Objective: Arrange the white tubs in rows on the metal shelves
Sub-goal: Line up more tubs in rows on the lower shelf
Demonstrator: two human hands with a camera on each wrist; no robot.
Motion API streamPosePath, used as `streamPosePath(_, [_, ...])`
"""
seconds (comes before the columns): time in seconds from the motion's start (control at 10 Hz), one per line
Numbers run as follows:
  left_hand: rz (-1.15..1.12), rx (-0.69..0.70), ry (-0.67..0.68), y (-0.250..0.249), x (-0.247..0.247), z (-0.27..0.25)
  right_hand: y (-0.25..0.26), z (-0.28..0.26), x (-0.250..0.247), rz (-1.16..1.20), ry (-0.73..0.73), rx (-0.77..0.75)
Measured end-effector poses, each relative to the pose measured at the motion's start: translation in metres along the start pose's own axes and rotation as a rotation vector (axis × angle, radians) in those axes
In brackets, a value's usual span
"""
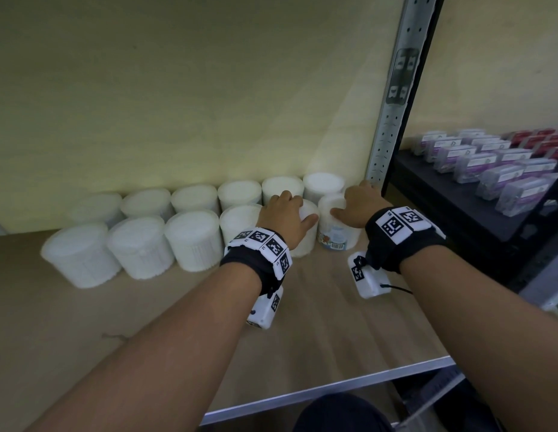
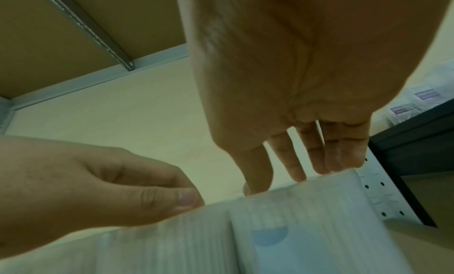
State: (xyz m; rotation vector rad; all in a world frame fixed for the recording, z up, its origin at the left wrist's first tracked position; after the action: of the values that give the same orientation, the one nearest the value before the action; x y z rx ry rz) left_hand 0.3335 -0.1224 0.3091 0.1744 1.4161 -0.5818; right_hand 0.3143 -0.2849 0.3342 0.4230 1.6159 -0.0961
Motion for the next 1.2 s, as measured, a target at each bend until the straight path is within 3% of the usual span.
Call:
streamPosePath(0.3, [-0.004, 0.002, -0.014, 0.001, 0.001, 0.0, 0.002, -0.005, -0.007, 0.018, -0.004, -0.03])
streamPosePath(0.6, [-0.004, 0.004, -0.011, 0.001, 0.0, 0.0, 0.002, -0.009, -0.016, 0.123, 0.091, -0.105])
streamPosePath(0.7, [-0.007, 0.006, -0.001, 0.001, -0.001, 0.001, 0.005, -0.01, -0.017, 0.179, 0.028, -0.085])
streamPosePath(0.8, [-0.004, 0.006, 0.002, 0.001, -0.001, 0.002, 0.008, -0.008, -0.015, 0.15, -0.059, -0.023])
streamPosePath(0.9, [0.0, 0.005, -0.001, 0.001, 0.0, 0.002, 0.009, -0.004, -0.006, 0.078, 0.0, 0.028])
streamPosePath(1.2, [0.003, 0.015, -0.009, 0.002, 0.001, 0.002, 0.009, -0.001, -0.002, -0.001, -0.016, 0.003])
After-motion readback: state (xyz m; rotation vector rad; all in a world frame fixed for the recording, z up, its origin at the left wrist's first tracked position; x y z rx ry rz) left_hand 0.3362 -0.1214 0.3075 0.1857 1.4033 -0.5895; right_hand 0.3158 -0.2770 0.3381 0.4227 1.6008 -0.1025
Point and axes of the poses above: each hand's wrist, its own z-axis towards the middle knuckle, its own x-axis out of the palm, y = z × x, the point moved 1 cm from there along z, towards the middle knuckle, and after that the axes turned 6 degrees about z, right-handed, at the moved point
